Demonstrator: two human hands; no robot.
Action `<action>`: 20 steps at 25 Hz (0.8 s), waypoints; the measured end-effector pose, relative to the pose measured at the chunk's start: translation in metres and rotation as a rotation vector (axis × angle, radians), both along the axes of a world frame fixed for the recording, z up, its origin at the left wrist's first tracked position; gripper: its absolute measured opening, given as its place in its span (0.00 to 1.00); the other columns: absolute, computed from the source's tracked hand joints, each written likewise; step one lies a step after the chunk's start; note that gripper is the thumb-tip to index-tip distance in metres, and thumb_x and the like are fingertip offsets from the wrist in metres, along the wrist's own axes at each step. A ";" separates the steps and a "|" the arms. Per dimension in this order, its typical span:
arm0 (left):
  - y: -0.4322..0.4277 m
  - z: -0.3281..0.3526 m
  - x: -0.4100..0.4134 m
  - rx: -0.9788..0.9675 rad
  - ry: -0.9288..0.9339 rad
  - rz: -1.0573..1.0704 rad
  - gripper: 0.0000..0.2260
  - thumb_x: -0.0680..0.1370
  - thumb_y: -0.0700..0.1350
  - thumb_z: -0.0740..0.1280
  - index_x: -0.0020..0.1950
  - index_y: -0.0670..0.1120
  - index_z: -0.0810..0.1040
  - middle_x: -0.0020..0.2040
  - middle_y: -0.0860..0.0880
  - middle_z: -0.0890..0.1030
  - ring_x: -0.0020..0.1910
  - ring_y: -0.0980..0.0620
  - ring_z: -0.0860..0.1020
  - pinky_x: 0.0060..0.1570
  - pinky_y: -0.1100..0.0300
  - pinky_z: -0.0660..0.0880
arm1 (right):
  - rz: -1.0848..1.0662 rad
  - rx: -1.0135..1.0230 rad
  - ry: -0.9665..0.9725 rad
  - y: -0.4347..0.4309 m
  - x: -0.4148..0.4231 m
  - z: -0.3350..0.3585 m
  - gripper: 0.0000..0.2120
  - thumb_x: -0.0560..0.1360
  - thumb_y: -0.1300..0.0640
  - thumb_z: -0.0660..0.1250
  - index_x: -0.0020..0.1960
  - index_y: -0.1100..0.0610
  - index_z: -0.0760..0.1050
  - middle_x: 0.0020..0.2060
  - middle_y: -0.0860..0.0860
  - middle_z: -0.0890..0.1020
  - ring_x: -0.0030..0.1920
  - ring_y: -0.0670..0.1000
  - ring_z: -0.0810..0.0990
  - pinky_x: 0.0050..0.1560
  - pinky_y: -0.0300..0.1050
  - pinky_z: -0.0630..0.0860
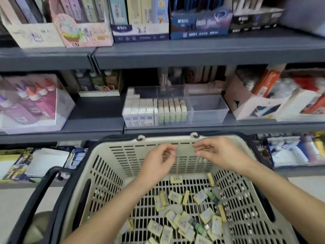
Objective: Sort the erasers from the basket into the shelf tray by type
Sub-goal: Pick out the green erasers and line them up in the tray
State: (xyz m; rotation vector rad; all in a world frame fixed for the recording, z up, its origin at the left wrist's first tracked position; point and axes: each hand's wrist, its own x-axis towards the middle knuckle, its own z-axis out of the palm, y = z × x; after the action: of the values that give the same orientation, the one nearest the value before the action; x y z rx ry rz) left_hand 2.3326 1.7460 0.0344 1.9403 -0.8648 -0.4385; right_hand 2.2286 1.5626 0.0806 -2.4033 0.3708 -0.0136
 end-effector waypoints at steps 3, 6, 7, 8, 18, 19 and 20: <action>-0.011 -0.035 -0.026 0.142 0.105 -0.091 0.08 0.78 0.42 0.63 0.55 0.51 0.74 0.47 0.59 0.76 0.45 0.64 0.75 0.45 0.76 0.70 | 0.010 -0.070 0.095 -0.003 -0.023 -0.014 0.13 0.72 0.52 0.69 0.57 0.49 0.77 0.47 0.38 0.78 0.42 0.30 0.74 0.43 0.23 0.71; -0.028 -0.070 -0.060 0.269 0.178 -0.237 0.08 0.77 0.42 0.64 0.56 0.47 0.76 0.51 0.50 0.79 0.48 0.53 0.77 0.47 0.64 0.75 | -0.027 -0.089 0.129 -0.010 -0.031 -0.030 0.11 0.74 0.55 0.69 0.55 0.53 0.79 0.47 0.44 0.81 0.37 0.32 0.73 0.34 0.23 0.68; -0.034 -0.079 -0.069 0.317 0.177 -0.289 0.09 0.77 0.43 0.65 0.57 0.46 0.76 0.53 0.49 0.79 0.50 0.52 0.77 0.50 0.60 0.76 | -0.043 -0.075 0.131 -0.011 -0.032 -0.035 0.10 0.74 0.57 0.68 0.54 0.55 0.79 0.48 0.47 0.82 0.37 0.35 0.74 0.33 0.24 0.68; -0.040 -0.088 -0.077 0.369 0.168 -0.332 0.11 0.77 0.44 0.65 0.58 0.46 0.75 0.55 0.48 0.78 0.52 0.52 0.77 0.53 0.58 0.76 | -0.057 -0.069 0.133 -0.012 -0.033 -0.039 0.09 0.74 0.59 0.67 0.53 0.56 0.80 0.48 0.49 0.82 0.38 0.37 0.75 0.33 0.26 0.69; -0.086 -0.137 -0.106 0.545 -0.315 -0.482 0.23 0.72 0.31 0.61 0.65 0.47 0.73 0.63 0.45 0.75 0.63 0.45 0.70 0.58 0.52 0.72 | -0.126 -0.125 0.161 -0.017 -0.030 -0.040 0.09 0.76 0.59 0.64 0.53 0.56 0.80 0.49 0.51 0.82 0.45 0.47 0.77 0.49 0.43 0.75; -0.088 -0.140 -0.106 0.557 -0.383 -0.497 0.22 0.72 0.31 0.61 0.64 0.47 0.74 0.61 0.45 0.76 0.62 0.45 0.70 0.56 0.53 0.70 | -0.126 -0.125 0.169 -0.017 -0.029 -0.039 0.08 0.76 0.58 0.64 0.53 0.55 0.80 0.48 0.51 0.82 0.45 0.48 0.77 0.48 0.44 0.75; -0.089 -0.142 -0.105 0.584 -0.439 -0.512 0.21 0.73 0.32 0.62 0.63 0.46 0.74 0.59 0.45 0.76 0.60 0.44 0.69 0.55 0.53 0.69 | -0.120 -0.133 0.177 -0.017 -0.028 -0.038 0.08 0.76 0.58 0.64 0.53 0.55 0.80 0.48 0.51 0.82 0.46 0.49 0.78 0.48 0.44 0.75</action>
State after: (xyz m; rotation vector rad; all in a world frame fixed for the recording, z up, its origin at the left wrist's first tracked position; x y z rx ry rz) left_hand 2.2280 1.6571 -0.1080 2.3817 -1.6833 -0.6248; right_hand 2.2001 1.5452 0.0428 -2.5177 0.6138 0.1245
